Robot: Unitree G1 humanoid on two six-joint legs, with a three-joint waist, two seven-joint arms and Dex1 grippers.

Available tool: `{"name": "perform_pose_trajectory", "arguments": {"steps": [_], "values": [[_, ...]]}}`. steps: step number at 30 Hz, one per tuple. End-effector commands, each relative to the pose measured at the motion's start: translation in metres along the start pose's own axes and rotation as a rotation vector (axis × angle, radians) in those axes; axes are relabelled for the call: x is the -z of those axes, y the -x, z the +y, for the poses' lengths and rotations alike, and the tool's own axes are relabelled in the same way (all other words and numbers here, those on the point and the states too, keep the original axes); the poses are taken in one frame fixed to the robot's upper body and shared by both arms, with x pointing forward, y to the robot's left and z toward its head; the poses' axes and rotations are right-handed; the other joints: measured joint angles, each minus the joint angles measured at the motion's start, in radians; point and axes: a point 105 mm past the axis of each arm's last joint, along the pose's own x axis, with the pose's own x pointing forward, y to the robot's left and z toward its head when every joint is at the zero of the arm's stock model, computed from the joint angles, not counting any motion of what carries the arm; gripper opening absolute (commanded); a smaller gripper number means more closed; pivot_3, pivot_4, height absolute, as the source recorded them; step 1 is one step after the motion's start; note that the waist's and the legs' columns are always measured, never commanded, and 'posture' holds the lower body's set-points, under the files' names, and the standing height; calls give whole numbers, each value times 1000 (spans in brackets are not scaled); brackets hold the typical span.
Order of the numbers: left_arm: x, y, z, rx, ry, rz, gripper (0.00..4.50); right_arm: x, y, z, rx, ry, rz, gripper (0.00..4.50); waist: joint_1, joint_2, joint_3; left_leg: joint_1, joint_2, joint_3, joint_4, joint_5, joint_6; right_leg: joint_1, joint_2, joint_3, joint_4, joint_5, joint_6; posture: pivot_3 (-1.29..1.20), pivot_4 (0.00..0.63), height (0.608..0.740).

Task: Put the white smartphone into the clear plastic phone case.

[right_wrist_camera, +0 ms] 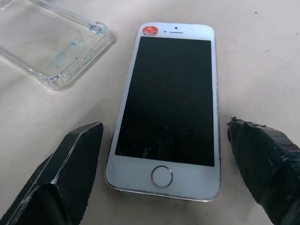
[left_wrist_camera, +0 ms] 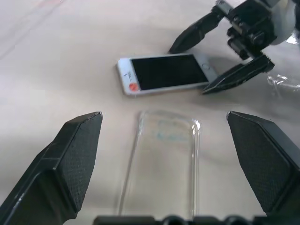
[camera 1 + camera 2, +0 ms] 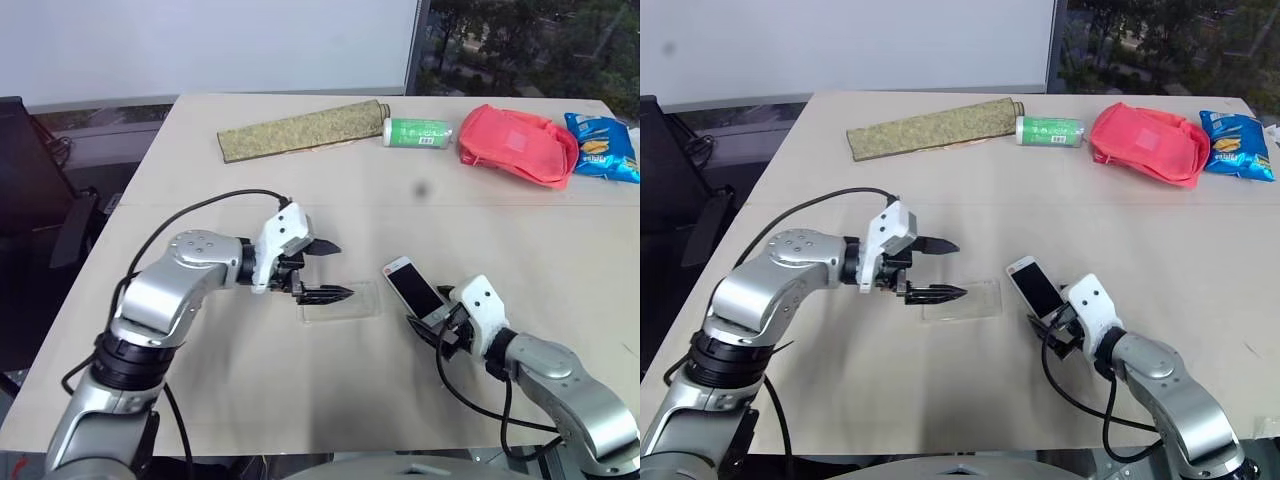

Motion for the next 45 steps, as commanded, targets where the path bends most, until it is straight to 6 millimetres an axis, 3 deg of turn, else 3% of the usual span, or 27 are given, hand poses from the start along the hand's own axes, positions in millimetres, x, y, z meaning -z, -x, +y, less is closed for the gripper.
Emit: {"name": "perform_pose_trajectory", "arguments": {"steps": [1, 4, 7, 9, 13, 17, 18, 21, 24, 28, 32, 38, 41, 45], "values": [[-16, 9, -5, -23, -92, -47, 4459, 4, -6, 1, 32, 34, 43, 4500, -1, -1, 0, 0, 0, 0, 0, 0, 0, 0, 0, 0, 0, 0, 0, 0, 150, 740], [-11, 12, -12, -9, -98, -23, 4459, 10, -11, -10, 105, 48, 76, 4500, -6, -2, -1, 1, 1, 1, 0, 0, -1, 0, 0, 1, 0, 0, 0, 0, 150, 740], [-6, 14, -18, 7, -98, 1, 4500, 14, -13, -16, 141, 39, 93, 3730, -3, -2, -2, 2, 1, 1, 0, 1, -1, 0, 1, 1, 1, 0, 0, 0, 150, 740], [-3, 15, -17, -10, -108, 16, 4500, 16, -12, -19, 149, 42, 104, 2918, 0, -3, -2, 2, 1, 1, 0, 2, -3, 0, 1, 1, 1, 0, 0, 0, 150, 740], [2, 16, -16, -23, -123, 41, 4500, 13, -14, -23, 154, 49, 95, 2596, 0, -5, -4, 2, 1, 1, 0, 3, -5, 0, 0, 2, 1, 0, 0, 0, 150, 740], [4, 17, -14, -42, -119, 34, 4500, -3, -14, -28, 129, 73, 28, 976, 4, -7, -5, 2, 0, 3, 1, 3, -5, 1, -2, 2, -1, 0, 0, 0, 150, 740], [4, 17, -12, -53, -120, 29, 4500, -8, -13, -30, 118, 82, 13, 792, 4, -7, -5, 2, 0, 3, 0, 3, -5, 1, -3, 2, -1, 0, 0, 0, 150, 740], [6, 20, -9, -73, -120, 24, 4500, -18, -13, -40, 120, 73, -11, 792, 3, -6, -5, 1, 0, 3, 0, 3, -5, 0, -3, 3, -1, 1, 0, 0, 150, 740], [8, 22, -7, -86, -122, 22, 4500, -13, -15, -46, 132, 95, 23, 792, 3, -6, -5, 0, 0, 3, -2, 3, -5, -1, -2, 2, -1, 3, -4, 0, 150, 740], [6, 23, -9, -91, -118, 7, 4500, -4, -18, -38, 120, 56, 36, 2572, 2, -7, -5, 0, 0, 1, -8, 3, -5, -3, 1, 1, -1, 2, -5, 0, 150, 740], [9, 26, -10, -93, -115, 15, 4500, -13, -18, -24, 98, -12, -32, 4453, -3, -7, -5, 0, 1, 1, -10, 3, -5, -3, 1, 2, -1, 2, -5, 0, 150, 740], [10, 27, -10, -83, -118, 27, 4500, -2, -17, -10, 66, -46, 4, 4453, 1, -6, -5, 0, 0, 2, -9, 3, -5, -3, 0, 2, -2, 0, -2, 0, 150, 740], [7, 28, -11, -70, -126, 36, 4500, 11, -21, -23, 177, -38, 63, 4453, 0, -7, -5, 0, 0, 2, -9, 3, -5, -3, 0, 2, -2, 0, -2, 0, 150, 740], [6, 29, -12, -62, -130, 44, 4500, 20, -21, -20, 174, -67, 106, 4453, 0, -7, -5, 1, 1, 2, -9, 3, -6, -3, 0, 2, -2, 0, -2, 0, 150, 740]]}}
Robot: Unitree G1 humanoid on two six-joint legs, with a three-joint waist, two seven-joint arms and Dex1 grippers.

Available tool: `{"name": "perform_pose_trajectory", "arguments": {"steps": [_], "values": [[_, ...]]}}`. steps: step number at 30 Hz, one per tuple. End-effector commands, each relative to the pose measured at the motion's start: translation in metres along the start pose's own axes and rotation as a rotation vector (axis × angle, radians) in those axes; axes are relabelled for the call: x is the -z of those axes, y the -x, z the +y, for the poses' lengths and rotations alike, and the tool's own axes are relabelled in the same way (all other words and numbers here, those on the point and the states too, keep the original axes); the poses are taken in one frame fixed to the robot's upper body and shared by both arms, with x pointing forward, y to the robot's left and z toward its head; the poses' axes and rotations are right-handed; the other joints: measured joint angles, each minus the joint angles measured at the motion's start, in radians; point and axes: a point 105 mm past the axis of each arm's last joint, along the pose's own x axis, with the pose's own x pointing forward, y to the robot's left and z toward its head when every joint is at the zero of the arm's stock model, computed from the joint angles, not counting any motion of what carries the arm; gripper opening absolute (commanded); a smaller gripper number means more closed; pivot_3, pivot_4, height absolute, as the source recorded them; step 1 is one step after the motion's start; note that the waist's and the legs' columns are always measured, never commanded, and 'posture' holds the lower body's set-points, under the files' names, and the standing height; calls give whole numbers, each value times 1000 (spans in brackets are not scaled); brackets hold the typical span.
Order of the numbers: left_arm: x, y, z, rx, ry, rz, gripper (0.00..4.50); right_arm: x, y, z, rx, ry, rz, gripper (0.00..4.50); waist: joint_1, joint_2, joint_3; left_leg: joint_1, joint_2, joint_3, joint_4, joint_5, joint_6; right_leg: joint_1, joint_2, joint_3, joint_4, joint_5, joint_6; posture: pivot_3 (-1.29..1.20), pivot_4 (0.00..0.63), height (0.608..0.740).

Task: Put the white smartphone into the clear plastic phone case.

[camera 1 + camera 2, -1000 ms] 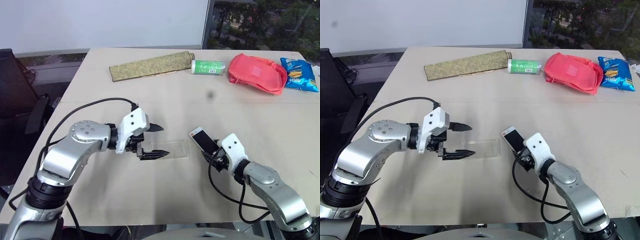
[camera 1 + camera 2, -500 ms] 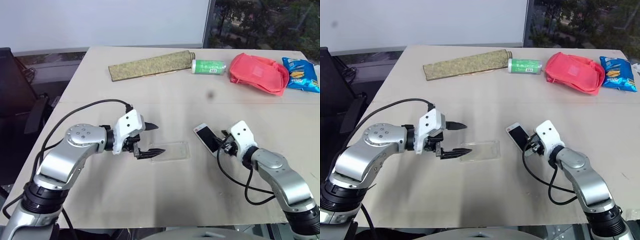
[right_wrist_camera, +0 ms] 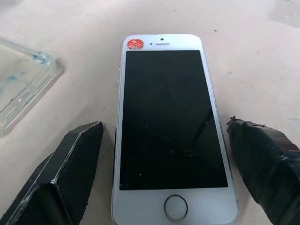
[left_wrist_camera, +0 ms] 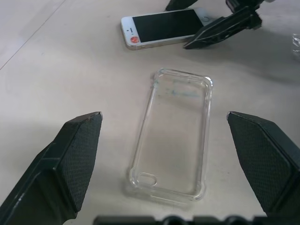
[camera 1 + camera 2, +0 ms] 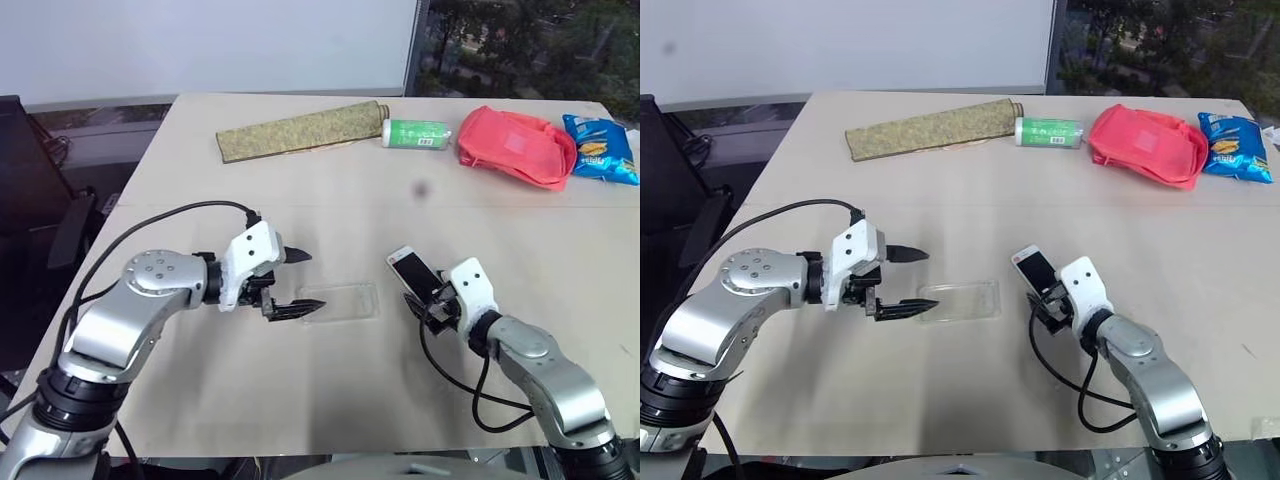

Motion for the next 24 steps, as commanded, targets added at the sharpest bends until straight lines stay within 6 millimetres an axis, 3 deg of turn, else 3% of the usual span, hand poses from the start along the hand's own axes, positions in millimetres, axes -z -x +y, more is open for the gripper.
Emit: {"name": "perform_pose_trajectory", "arguments": {"steps": [1, 4, 6, 12, 19, 23, 24], "values": [[-12, 6, -1, 3, -47, -19, 4500, 28, 1, -3, 32, -34, 127, 4453, 0, 0, 0, 0, 0, 0, 0, 0, 0, 0, 0, 0, 0, 0, 0, 0, 150, 740], [-12, 6, 0, 8, -50, -14, 4500, 34, 2, 1, 19, -33, 157, 3694, 0, -1, -1, 1, 0, 0, 0, 0, 0, 0, 0, 0, 0, 0, 1, 0, 150, 740], [-13, 6, 0, 10, -50, -14, 4500, 35, 2, 2, 17, -25, 164, 2903, 0, -2, -2, 1, 0, 0, 0, 0, 0, 0, 0, 0, 0, 0, 1, 0, 150, 740], [-14, 4, 0, 10, -49, -23, 4500, 22, 3, 1, -22, -3, 101, 2895, 1, -2, -3, 0, 0, 0, 0, 0, 0, 0, 0, 0, 0, 0, 1, 0, 150, 740], [-16, 1, 0, 2, -35, -51, 4500, -33, 7, -12, -159, 140, -119, 2895, 1, -1, 0, -1, 0, 0, 0, 0, 0, 0, 0, 0, 0, 1, -1, 0, 150, 740], [-17, 0, -5, 16, -9, -89, 4500, -64, 17, -2, -402, 282, -230, 2895, -2, 2, 1, -1, -1, 1, 0, 0, 0, -1, 0, 1, 0, 1, -1, 0, 150, 740], [-18, -1, -5, 18, -6, -98, 3965, -66, 19, -1, -454, 311, -226, 2895, -1, 1, 2, -1, -1, 1, 0, 0, 0, -1, 0, 0, 0, 1, -1, 0, 150, 740]]}}
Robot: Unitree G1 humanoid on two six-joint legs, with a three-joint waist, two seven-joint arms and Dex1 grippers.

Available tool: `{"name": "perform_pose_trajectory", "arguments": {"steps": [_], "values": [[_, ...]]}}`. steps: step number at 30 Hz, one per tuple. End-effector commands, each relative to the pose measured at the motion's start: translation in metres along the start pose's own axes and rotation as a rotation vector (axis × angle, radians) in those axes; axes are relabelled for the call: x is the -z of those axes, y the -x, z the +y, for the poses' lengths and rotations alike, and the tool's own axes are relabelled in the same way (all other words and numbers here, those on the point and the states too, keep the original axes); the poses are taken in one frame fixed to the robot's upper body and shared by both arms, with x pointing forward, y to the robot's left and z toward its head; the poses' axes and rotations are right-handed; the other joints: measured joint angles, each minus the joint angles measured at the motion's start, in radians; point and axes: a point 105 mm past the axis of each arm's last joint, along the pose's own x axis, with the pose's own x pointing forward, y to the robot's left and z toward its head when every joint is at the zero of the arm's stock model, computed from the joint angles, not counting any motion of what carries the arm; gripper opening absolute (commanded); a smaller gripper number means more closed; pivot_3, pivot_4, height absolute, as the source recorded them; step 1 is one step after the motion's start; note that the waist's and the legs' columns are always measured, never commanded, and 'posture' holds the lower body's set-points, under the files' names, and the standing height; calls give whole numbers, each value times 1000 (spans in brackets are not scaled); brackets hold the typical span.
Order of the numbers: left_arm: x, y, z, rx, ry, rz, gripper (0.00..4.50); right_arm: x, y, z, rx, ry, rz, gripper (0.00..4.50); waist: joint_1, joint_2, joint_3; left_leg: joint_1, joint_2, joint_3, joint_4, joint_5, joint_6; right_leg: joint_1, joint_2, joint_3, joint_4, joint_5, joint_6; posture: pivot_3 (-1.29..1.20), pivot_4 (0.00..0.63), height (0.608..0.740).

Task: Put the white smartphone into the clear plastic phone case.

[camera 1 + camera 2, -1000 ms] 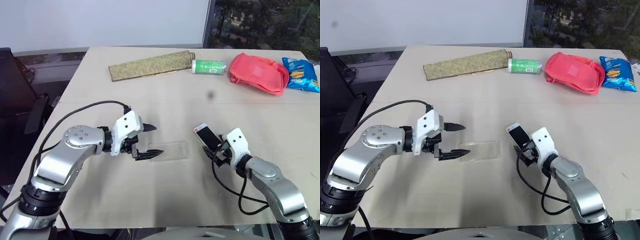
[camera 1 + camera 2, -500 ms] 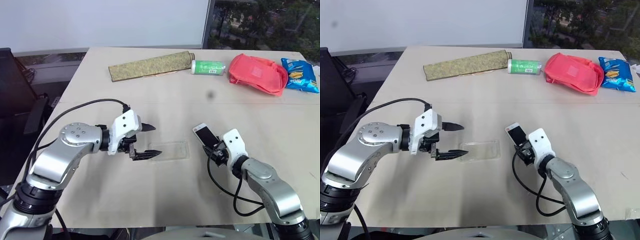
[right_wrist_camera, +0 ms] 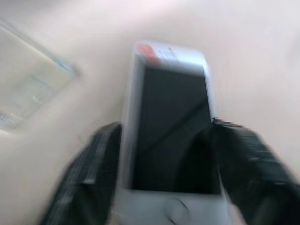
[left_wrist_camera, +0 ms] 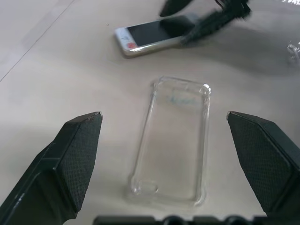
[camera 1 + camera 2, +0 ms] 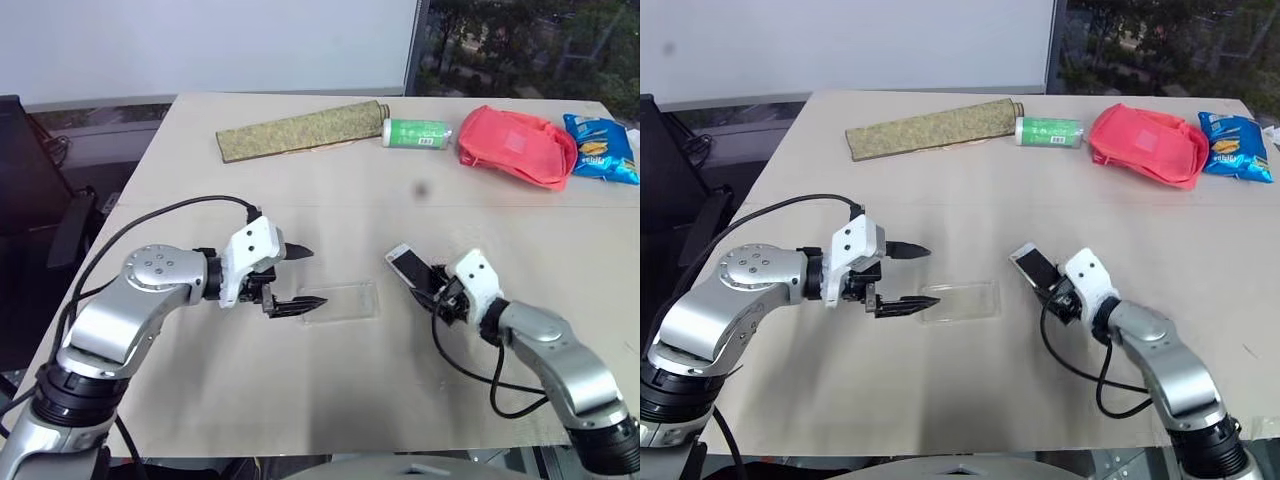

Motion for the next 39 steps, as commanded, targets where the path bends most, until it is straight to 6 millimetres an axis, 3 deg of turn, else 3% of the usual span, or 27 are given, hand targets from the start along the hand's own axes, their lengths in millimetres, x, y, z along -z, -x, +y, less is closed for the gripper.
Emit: {"name": "perform_pose_trajectory", "arguments": {"steps": [1, 5, 7, 9, 10, 11, 12, 13, 14, 22, 29, 32, 34, 39], "values": [[-11, 2, -3, -2, -25, -52, 3700, -24, 7, 6, -195, 110, -74, 2895, 1, 0, 0, 0, 0, -1, 0, 0, 0, 0, 0, 0, 0, 0, 0, 0, 150, 740], [-10, 1, -1, -17, -34, -63, 1790, -23, 6, 1, -347, 225, -11, 2895, 3, 0, 1, 0, 0, -2, 0, 0, 0, 0, 1, -1, 0, 1, -2, 0, 150, 740], [-10, 0, 0, -24, -42, -62, 754, -18, 2, -10, -347, 249, 43, 2895, 2, 0, 1, 0, 0, -1, 0, 0, 0, 0, 1, -1, 0, 1, -2, 0, 150, 740], [-10, 1, 0, -36, -45, -65, 84, -11, -3, -21, -300, 225, 89, 2895, 3, 0, 1, 0, 0, -1, 0, 0, 0, 0, 1, 0, 0, 1, -2, 0, 150, 740], [-10, 2, 0, -45, -45, -67, 0, -11, -9, -25, -240, 188, 73, 3389, 3, 0, 1, 0, 0, -1, 0, 0, 0, 0, 1, 0, 0, 1, -2, 0, 150, 740], [-10, 4, 0, -53, -45, -67, 0, -11, -14, -28, -185, 152, 56, 3430, 4, 0, 1, 0, 0, -1, 0, 0, 0, 0, 1, 0, 0, 1, -2, 0, 150, 740], [-10, 5, 0, -59, -46, -66, 0, -12, -18, -29, -137, 115, 35, 3716, 3, -1, 0, 0, 0, -1, 0, 0, 0, 0, 1, -1, 0, 1, -2, 0, 150, 740], [-10, 6, 0, -63, -45, -64, 0, -12, -20, -28, -102, 80, 21, 4306, 1, -1, 1, 0, 1, -2, 0, 0, 0, 0, 1, -1, 0, 1, -2, 0, 150, 740], [-10, 7, -1, -66, -44, -64, 0, -10, -21, -25, -75, 48, 15, 4462, 2, 0, 1, -1, 1, -2, -1, 0, 0, -1, 1, -1, 1, 1, -2, 0, 150, 740], [-8, 6, -8, -32, -37, -59, 0, 33, -13, -16, 235, -86, 121, 4462, 9, 0, 1, -2, -1, 0, -2, 0, 0, -1, -1, 1, 0, 1, -2, 0, 150, 740], [-5, 4, -11, 35, -44, -32, 0, 62, -3, 4, 222, -219, 272, 4462, 12, 0, 0, 1, -1, 0, -1, 1, -2, 0, -1, 0, 1, 1, -2, 0, 150, 740], [-1, 4, -10, 50, -49, -20, 0, 70, 1, 7, 224, -253, 320, 3748, 13, 0, 0, 1, -1, 0, -2, 1, -1, 0, -1, 0, 0, 1, -2, 0, 150, 740], [1, 3, -11, 55, -52, -20, 0, 72, 3, 4, 240, -255, 329, 2931, 14, 0, 0, 1, -1, -1, -2, 1, -1, 0, -1, 0, 0, 1, -2, 0, 150, 740], [4, 2, -11, 57, -58, -21, 0, 66, 2, -2, 249, -232, 300, 2881, 23, -1, -1, 1, -1, -1, -2, 1, -1, 0, -1, 0, 0, 1, -2, 0, 150, 740]]}}
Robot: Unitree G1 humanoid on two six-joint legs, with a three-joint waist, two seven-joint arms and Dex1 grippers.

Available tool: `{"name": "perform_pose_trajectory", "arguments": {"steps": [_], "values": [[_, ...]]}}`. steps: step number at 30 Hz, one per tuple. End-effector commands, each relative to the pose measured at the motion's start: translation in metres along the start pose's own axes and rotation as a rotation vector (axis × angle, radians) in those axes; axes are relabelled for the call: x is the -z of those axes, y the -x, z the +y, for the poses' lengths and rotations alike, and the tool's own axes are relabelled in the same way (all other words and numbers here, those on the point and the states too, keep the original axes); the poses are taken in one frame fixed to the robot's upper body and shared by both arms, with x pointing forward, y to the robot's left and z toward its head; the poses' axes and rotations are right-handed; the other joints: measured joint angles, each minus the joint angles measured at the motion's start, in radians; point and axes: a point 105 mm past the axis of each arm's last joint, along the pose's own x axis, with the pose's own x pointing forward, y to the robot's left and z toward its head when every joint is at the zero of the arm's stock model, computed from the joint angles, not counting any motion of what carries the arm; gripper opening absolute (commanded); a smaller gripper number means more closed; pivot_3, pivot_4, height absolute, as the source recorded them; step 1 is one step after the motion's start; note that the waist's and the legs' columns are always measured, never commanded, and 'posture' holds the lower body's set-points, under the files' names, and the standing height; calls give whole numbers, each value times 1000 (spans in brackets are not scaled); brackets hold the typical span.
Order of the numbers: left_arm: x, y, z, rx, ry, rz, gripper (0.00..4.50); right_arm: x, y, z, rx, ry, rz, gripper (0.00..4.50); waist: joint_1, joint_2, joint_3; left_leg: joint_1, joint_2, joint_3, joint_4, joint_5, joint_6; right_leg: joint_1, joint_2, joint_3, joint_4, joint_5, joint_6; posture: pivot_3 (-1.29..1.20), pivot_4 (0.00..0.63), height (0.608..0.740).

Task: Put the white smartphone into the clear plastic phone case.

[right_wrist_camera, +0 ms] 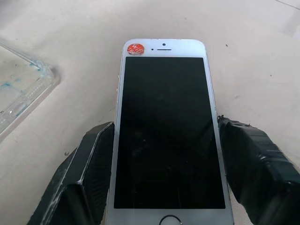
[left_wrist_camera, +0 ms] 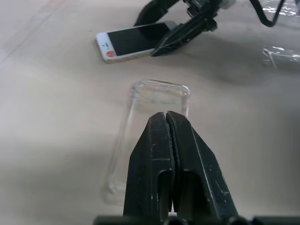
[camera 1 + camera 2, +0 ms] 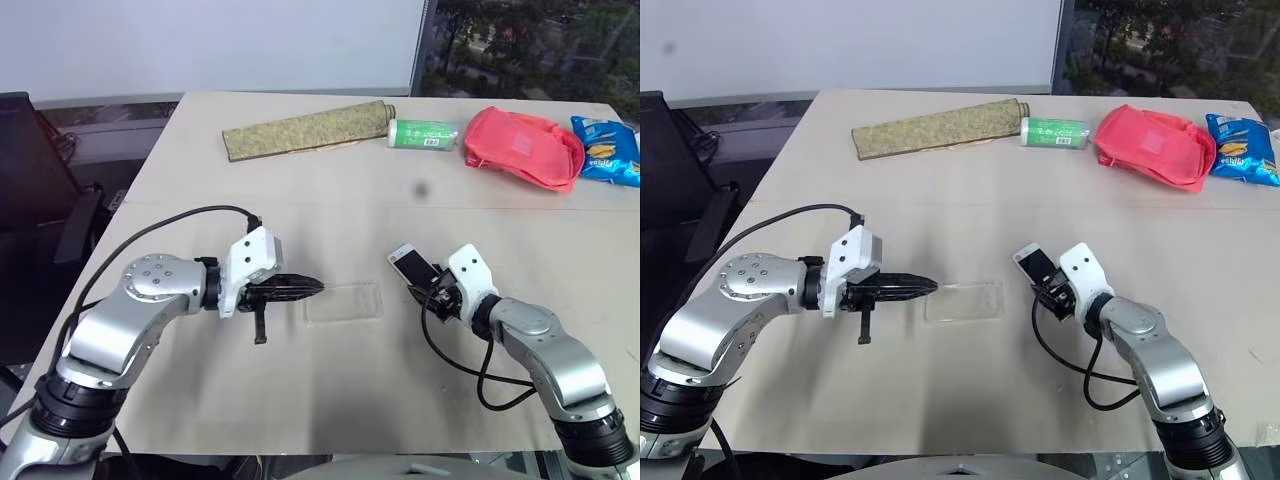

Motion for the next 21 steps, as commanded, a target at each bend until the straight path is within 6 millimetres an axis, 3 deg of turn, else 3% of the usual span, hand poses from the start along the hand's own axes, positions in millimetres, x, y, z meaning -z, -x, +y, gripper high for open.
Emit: {"name": "perform_pose_trajectory", "arguments": {"steps": [1, 8, 12, 15, 20, 21], "values": [[1, 2, 2, -7, -33, 1, 0, 20, 2, -12, 37, -10, 85, 2881, 3, 0, 0, 0, 0, 0, 0, 0, 0, 0, 0, 0, 0, 0, 0, 0, 150, 740], [-1, 3, 8, -42, -50, -24, 0, -29, 9, -12, -88, 199, -86, 2881, 6, 0, 0, 0, 0, 1, 1, 0, 0, 0, 0, 0, 0, 0, 1, 0, 150, 740], [-10, 4, 10, -47, -59, -51, 0, -56, 21, 0, -311, 329, -138, 2881, 3, 2, 2, -1, 0, 1, 1, 0, 0, -1, 0, 1, 0, 0, 0, 0, 150, 740], [-14, 4, 12, -48, -66, -59, 0, -58, 27, 2, -419, 368, -101, 2881, 4, 2, 2, -1, 1, -1, 1, 0, 0, -1, 2, -1, 0, 0, 0, 0, 150, 740], [-17, 5, 12, -60, -75, -55, 0, -49, 16, -22, -282, 306, -25, 2881, 4, 2, 2, -1, 1, -1, 0, 0, 0, -1, 2, 0, 0, 0, 0, 0, 150, 740], [-18, 5, 11, -64, -73, -55, 0, -47, 15, -25, -235, 280, -19, 3128, 4, 1, 2, -1, 1, -1, 0, 0, 0, -1, 2, 0, 0, 0, 0, 0, 150, 740]]}}
